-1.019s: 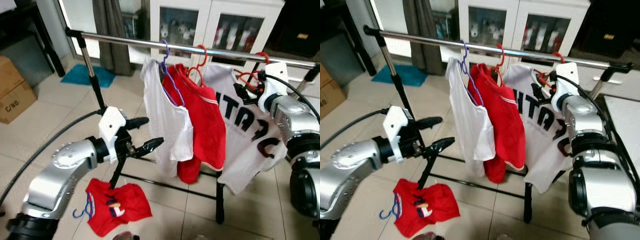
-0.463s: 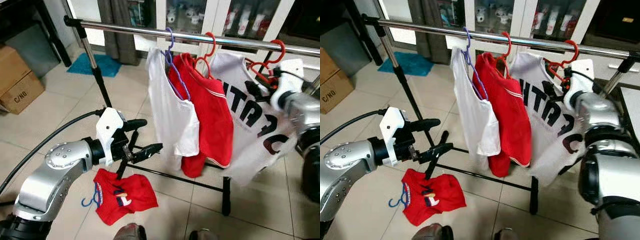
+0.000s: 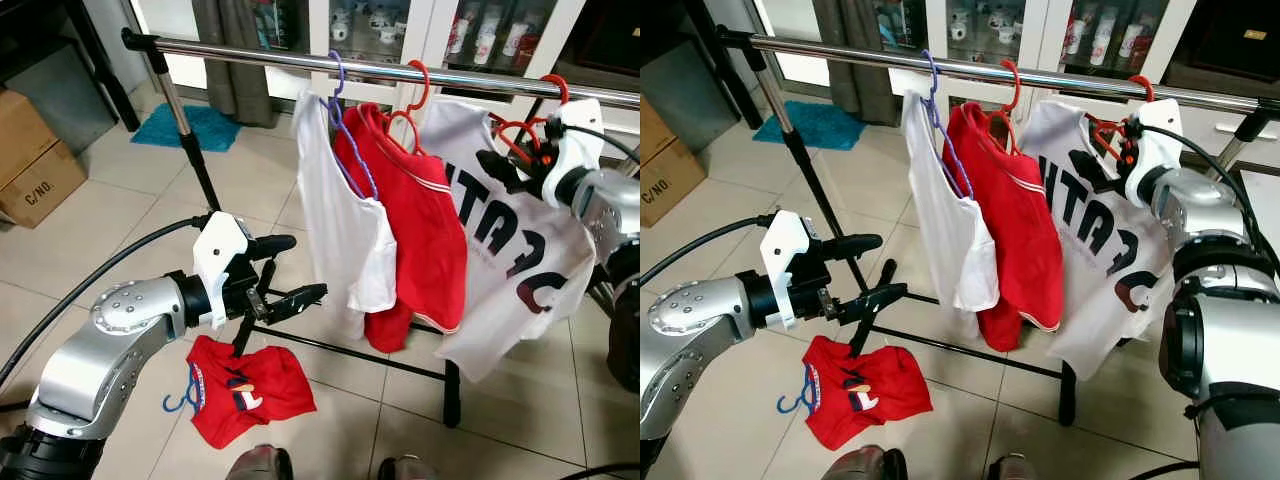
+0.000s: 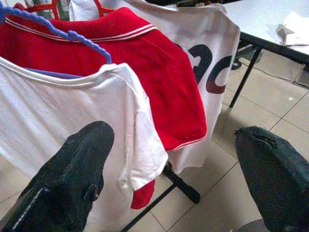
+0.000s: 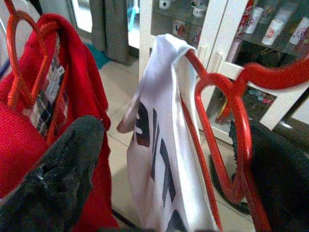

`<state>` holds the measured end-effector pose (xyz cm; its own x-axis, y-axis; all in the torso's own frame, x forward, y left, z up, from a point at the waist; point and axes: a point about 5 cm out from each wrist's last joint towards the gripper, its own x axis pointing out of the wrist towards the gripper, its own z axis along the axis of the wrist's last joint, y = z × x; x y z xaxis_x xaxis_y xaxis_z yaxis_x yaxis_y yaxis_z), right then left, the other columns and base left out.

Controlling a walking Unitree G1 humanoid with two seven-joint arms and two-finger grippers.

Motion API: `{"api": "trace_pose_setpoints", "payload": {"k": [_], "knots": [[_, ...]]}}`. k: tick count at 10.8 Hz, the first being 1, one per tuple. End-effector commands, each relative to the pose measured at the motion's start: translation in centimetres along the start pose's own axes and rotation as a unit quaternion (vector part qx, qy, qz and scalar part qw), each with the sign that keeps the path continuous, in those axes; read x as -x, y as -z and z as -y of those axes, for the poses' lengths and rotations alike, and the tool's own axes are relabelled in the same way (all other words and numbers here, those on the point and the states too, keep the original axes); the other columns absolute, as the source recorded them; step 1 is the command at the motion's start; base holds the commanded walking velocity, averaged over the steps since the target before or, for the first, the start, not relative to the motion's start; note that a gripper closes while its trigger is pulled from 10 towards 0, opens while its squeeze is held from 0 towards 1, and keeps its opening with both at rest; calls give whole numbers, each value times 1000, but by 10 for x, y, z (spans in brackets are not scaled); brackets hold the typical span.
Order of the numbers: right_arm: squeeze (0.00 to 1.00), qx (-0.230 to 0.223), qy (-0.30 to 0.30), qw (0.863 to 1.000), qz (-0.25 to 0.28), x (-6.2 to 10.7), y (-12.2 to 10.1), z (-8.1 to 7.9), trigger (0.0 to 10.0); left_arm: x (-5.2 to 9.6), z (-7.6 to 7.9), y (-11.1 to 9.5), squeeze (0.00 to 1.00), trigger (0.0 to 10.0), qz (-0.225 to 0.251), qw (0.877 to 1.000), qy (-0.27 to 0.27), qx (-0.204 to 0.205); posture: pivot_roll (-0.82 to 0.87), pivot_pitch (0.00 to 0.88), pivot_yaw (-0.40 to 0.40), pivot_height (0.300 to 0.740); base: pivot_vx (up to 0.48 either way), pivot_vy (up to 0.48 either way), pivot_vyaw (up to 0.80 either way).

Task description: Hang hanger

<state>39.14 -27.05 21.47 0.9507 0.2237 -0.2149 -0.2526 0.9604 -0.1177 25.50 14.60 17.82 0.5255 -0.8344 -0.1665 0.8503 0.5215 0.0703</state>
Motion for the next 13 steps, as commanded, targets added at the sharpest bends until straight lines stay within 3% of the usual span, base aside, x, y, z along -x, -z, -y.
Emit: {"api": "trace_pose_setpoints", "payload": {"k": [1, 2, 3, 4, 6, 13], "knots": [[0, 10, 11, 1000, -21, 0, 0, 2, 10000, -1, 0, -1, 851, 10000, -4, 1000, 6, -7, 39, 142, 50, 740, 0, 0, 0], [0, 14, 25, 999, -32, 0, 1, 4, 9647, -2, -1, -1, 847, 10000, -5, 1000, 5, -8, 35, 135, 47, 740, 0, 0, 0], [0, 2, 32, 999, -30, 0, -3, 5, 1804, -2, -2, -1, 851, 10000, -5, 1000, 4, -9, 32, 128, 44, 740, 0, 0, 0], [0, -5, 40, 999, -32, 1, -6, 7, 0, -3, -2, -1, 847, 10000, -6, 1000, 4, -10, 28, 121, 43, 740, 0, 0, 0], [0, -26, 44, 998, -33, 2, -10, 10, 0, -6, -4, -2, 851, 10000, -3, 1000, 4, -13, 21, 109, 40, 740, 0, 0, 0], [0, -27, 59, 996, -54, 6, -9, 15, 0, -10, -3, 0, 855, 10000, -1, 1000, 11, -17, 10, 78, 35, 740, 0, 0, 0]]}}
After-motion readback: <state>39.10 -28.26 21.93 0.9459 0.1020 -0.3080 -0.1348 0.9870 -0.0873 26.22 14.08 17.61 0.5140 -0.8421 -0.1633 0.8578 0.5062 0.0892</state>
